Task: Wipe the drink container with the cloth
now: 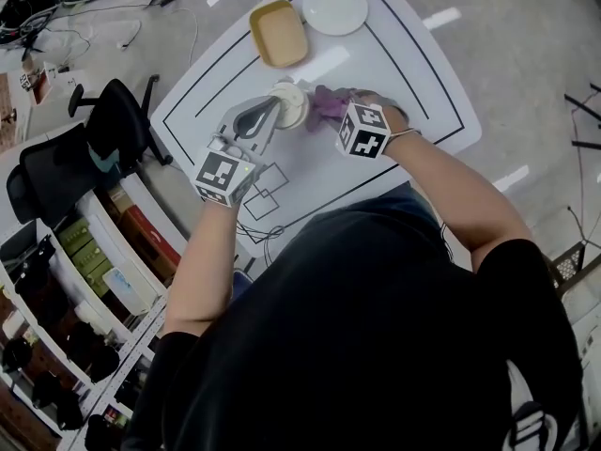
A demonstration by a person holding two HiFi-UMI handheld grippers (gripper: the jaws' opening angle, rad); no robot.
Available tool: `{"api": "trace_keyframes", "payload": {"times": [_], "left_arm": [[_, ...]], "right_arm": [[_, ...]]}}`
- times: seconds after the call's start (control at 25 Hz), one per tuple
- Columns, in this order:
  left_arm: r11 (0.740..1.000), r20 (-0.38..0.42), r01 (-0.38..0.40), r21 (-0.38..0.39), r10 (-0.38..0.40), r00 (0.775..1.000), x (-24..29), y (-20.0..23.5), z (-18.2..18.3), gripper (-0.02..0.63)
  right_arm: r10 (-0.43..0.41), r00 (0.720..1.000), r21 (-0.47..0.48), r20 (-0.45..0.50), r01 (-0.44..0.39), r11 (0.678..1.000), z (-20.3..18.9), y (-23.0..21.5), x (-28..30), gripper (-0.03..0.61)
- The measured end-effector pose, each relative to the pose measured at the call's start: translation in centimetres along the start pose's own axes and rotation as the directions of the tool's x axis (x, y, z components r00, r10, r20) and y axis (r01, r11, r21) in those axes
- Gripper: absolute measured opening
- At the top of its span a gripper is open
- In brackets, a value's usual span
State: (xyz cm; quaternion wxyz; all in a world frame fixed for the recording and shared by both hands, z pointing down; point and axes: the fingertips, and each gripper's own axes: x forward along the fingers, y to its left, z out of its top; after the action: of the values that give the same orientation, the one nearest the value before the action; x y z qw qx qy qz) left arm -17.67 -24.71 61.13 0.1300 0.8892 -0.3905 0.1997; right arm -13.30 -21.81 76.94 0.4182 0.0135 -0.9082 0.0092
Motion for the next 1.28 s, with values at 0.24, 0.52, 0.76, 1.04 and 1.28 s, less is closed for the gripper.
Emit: {"api": "trace_keyframes", "payload": {"times": [0.24,0.52,0.76,1.04,1.28], "left_arm": [[1.000,0.006,0.000,0.004,0.000,1.000,-0.1,0.0,0.2,0.026],[1.000,0.006,-0.002,0.004,0.002,1.000,0.0,-0.1,0.6,0.026],[1.000,0.014,-0.006,-0.014,0.007,1.000,0.3,0.2,0.8,0.026],[0.999,0.012,-0.015,-0.030,0.015,1.000,0.5,0.2,1.2,0.026],[0.999,0.008,-0.026,-0.040,0.026,1.000,0.5,0.0,1.3,0.026]], "right_arm": [[0.010,0.999,-0.145,-0.037,-0.015,0.989,-1.1,-2.2,-3.6,0.084],[0.030,0.997,-0.341,0.072,-0.004,0.940,4.4,-5.5,-7.3,0.084],[0.135,0.982,-0.484,0.135,-0.053,0.873,8.7,-5.0,-7.9,0.086],[0.181,0.978,-0.566,0.102,-0.092,0.819,8.8,-5.2,-6.7,0.084],[0.188,0.980,-0.560,0.069,-0.118,0.820,7.0,-5.5,-3.7,0.078]]}}
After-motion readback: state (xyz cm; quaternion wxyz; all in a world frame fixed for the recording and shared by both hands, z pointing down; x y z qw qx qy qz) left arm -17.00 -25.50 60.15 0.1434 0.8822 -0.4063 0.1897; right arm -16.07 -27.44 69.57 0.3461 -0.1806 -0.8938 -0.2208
